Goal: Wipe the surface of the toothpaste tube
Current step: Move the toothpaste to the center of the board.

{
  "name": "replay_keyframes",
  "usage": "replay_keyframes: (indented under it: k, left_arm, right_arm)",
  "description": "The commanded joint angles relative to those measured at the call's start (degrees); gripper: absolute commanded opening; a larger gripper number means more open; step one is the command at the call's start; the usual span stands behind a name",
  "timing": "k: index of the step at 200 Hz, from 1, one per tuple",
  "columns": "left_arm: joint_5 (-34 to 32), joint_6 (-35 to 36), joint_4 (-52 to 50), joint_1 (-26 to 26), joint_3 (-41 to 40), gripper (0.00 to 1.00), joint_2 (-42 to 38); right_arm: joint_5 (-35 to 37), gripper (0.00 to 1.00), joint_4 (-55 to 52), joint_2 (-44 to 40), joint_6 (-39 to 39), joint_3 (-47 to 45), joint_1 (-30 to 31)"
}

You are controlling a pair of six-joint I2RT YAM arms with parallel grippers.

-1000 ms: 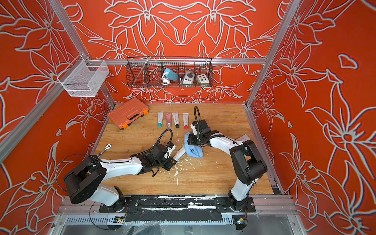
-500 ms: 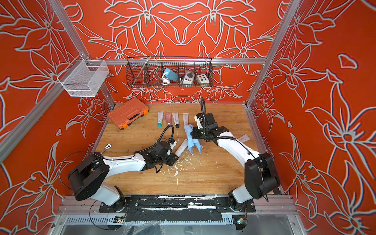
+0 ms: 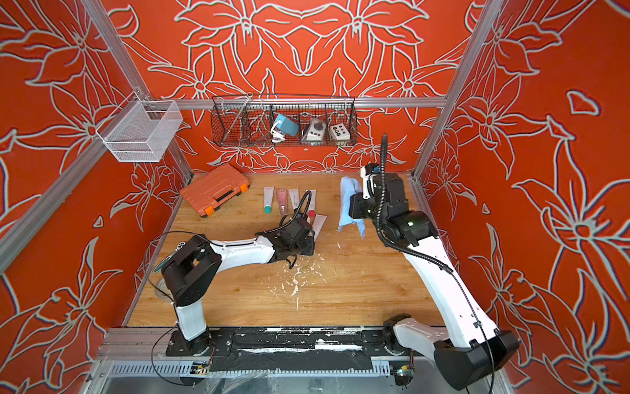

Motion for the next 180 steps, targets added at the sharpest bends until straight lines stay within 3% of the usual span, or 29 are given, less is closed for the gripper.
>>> replay_keyframes:
  k: [1, 81, 180]
  left_arm:
    - [-3.72, -3.82, -2.06, -0.40, 5.72, 0.02, 3.69]
    - [-9.59, -7.28, -12.97, 0.05, 28.66, 0.00, 19.24]
    - [-10.07, -11.90, -28.82, 3.97, 57.04, 0.03, 35.64]
  right_arm:
    - [2.81, 0.00, -6.93, -1.48, -1.11, 2.26, -3.31]
    - [-8.12, 0.00, -6.39, -5.88, -1.70, -2.46, -15.09]
    - [-13.79, 0.00, -5.36, -6.68, -2.93, -5.87, -18.77]
